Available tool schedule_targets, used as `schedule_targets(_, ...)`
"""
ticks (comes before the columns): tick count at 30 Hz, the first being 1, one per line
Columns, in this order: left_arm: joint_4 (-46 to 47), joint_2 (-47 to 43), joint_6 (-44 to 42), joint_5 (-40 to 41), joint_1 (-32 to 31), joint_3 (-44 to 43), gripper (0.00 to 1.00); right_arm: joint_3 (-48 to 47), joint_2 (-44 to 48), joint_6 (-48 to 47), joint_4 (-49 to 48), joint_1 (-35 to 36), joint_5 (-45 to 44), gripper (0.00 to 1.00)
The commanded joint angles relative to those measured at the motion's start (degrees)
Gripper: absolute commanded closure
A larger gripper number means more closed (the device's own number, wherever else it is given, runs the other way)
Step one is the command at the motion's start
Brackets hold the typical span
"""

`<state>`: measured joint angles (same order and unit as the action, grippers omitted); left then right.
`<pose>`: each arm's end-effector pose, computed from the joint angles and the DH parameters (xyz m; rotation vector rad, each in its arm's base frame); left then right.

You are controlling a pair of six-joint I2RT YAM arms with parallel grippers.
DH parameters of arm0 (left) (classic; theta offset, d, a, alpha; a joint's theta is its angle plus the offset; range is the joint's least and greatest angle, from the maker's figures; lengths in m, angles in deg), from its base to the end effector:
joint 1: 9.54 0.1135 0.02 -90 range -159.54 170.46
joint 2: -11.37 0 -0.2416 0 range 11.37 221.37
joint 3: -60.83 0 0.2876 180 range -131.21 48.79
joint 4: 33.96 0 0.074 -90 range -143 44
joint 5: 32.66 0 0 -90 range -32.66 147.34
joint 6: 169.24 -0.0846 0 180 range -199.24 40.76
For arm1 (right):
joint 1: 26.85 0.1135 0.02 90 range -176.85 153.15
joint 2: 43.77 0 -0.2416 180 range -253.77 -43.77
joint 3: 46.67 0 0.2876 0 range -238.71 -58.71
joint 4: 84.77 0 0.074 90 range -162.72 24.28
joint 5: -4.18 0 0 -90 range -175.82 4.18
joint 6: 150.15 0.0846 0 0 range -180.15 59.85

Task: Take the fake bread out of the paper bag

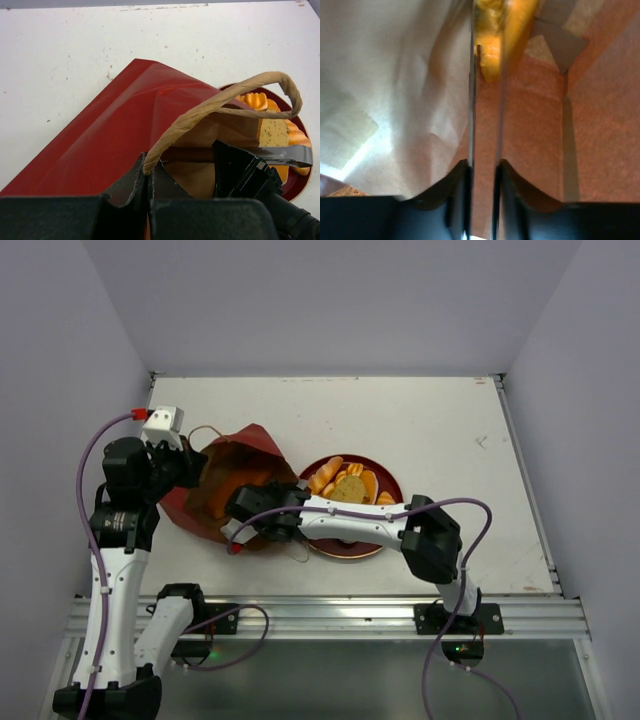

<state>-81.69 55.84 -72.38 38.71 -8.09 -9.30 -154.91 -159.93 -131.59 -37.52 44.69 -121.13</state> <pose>0.2503 -0.0207 0.3494 0.0733 1.9523 -0.3799 0.2025 0.4522 0.1733 -2.2283 1.0020 -0.7731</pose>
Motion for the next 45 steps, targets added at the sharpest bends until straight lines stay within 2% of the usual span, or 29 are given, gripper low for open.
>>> schedule_targets(1,2.64,-0.87,0.62,-1.14,0.39,0.43,1.00,-2.85,-0.65,1.48,-0.92,-0.71,-2.49,0.74)
schedule_targets(4,2.46,-1.22,0.36,-0.53,0.39,0.87,1.00,-2.85,0.67,2.09,-0.92,-1.23,-1.43,0.89)
schedule_targets(10,3.34,-1.14,0.18,0.17,0.39,2.36,1.00,-1.18,5.76,2.88,-0.75,-1.32,1.29,0.98)
schedule_targets(24,5.27,0.44,0.44,3.60,0.39,4.82,1.00,1.10,16.84,6.57,3.29,-1.32,9.03,1.00)
schedule_targets(34,5.71,3.08,0.44,6.68,0.48,3.33,1.00,2.42,24.83,7.01,7.16,-1.06,14.30,1.00)
schedule_targets(45,5.80,4.92,-0.17,9.49,0.48,1.58,1.00,-3.46,31.43,8.68,20.69,-1.58,22.56,1.00)
